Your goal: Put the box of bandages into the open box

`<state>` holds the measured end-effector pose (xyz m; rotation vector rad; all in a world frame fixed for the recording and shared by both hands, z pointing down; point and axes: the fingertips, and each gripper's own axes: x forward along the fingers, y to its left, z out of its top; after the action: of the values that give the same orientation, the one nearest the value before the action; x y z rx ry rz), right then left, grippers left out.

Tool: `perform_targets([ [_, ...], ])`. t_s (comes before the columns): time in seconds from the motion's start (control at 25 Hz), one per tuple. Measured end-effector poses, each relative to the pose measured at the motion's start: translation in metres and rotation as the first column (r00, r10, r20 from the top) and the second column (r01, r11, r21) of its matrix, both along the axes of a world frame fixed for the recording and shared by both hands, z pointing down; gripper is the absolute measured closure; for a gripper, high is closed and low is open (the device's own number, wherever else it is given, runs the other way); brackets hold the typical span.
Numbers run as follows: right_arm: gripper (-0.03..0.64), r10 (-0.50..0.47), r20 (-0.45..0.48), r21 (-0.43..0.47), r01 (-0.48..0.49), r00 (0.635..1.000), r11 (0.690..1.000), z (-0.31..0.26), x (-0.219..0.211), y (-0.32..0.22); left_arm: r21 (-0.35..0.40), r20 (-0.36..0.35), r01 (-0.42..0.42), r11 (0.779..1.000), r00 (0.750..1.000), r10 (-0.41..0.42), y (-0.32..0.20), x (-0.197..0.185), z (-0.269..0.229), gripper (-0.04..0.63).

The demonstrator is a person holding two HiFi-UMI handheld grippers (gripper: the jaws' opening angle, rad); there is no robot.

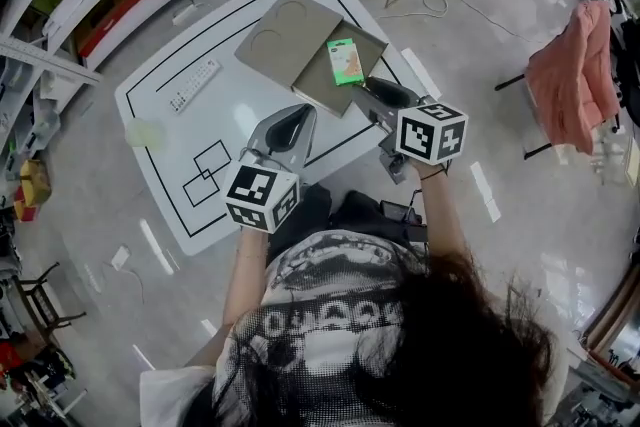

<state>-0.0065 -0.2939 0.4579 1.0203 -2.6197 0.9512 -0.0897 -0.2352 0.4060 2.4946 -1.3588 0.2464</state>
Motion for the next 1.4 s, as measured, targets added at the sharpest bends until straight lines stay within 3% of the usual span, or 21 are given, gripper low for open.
perform_targets([
  [0.88,0.541,-0.079,0.016,0.072,0.077,0.997,0.994,-0.013,0.081,0.116,-0.011,-0.029,0.040,0.999,0.999,-0.040,0.065,0.107,0.001,0.595],
  [1.16,0.561,-0.079,0.019,0.091,0.077,0.997,0.993,-0.018,0.092,0.130,-0.009,-0.025,0.035,0.999,0.999,-0.035,0.080,0.120,-0.003,0.595],
  [1.4,0.566,-0.083,0.021,0.106,0.080,0.996,0.991,-0.024,0.080,0.139,-0.002,-0.025,0.039,0.999,0.999,-0.039,0.093,0.109,-0.009,0.595],
])
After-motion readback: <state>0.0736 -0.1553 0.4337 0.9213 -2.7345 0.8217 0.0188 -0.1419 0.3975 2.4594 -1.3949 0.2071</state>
